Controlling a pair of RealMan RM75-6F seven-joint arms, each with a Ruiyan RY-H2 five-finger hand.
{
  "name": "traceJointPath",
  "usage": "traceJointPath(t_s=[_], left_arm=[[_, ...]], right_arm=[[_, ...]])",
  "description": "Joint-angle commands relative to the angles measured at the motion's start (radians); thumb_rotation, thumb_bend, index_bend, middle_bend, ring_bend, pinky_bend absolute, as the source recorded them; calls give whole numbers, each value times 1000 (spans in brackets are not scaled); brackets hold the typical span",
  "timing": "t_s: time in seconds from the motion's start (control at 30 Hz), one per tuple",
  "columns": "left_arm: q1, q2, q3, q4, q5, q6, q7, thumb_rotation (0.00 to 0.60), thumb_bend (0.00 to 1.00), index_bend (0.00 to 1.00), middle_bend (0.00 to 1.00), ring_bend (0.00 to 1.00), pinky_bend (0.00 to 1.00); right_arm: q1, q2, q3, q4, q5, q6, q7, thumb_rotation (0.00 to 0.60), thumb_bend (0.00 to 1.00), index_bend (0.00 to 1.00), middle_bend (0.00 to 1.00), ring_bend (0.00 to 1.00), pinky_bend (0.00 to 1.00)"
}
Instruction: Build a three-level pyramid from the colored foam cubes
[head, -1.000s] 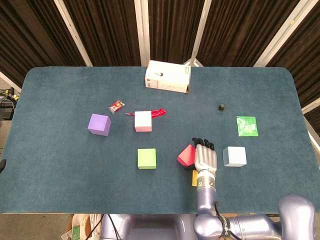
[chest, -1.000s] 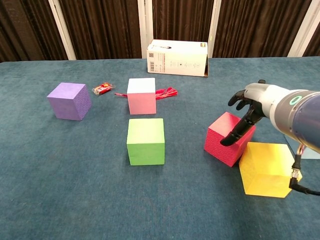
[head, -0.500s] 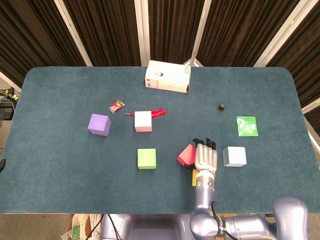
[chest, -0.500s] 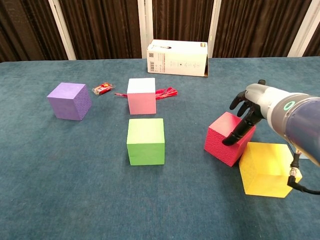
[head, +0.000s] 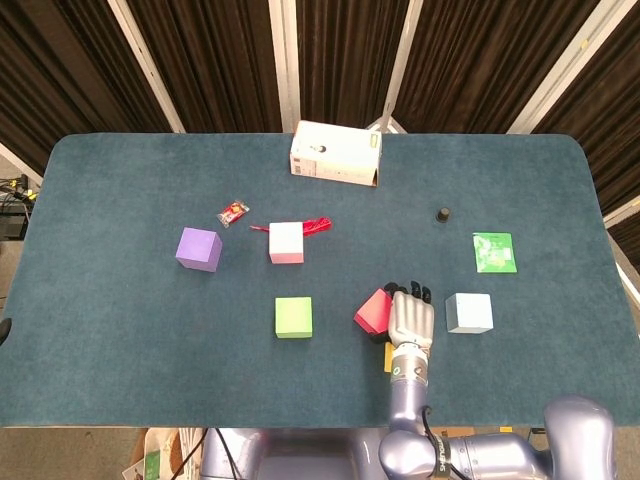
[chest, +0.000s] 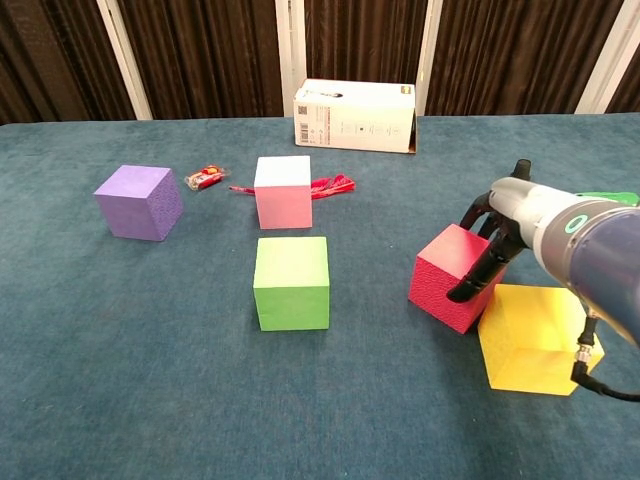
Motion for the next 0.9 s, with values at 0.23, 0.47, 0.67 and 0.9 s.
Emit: traceJointPath(t_s=[0.23,0.47,0.67,0.9], left_arm=[[0,0,-3,1,-5,-1,-4,600,361,169,0,0,17],[1,-1,-5,1,-7,2,-8,600,361,174,0,0,17],[3,0,-6,2,-3,6,-11,600,361,174,0,0,17],[3,-3,-2,7,12,15,-9,600,361,175,0,0,17]], right_arm=[[-7,-25,2,25,-22,0,-6,600,167,348,356,143,0],[-16,-42,-1,51,-65,12,3,600,309,413,402,192,0],[-31,-32,10,27,-88,4,10,600,346,417,405,194,0],[-25,71,43,-108,-75,-88,-50,600,347,418,405,194,0]])
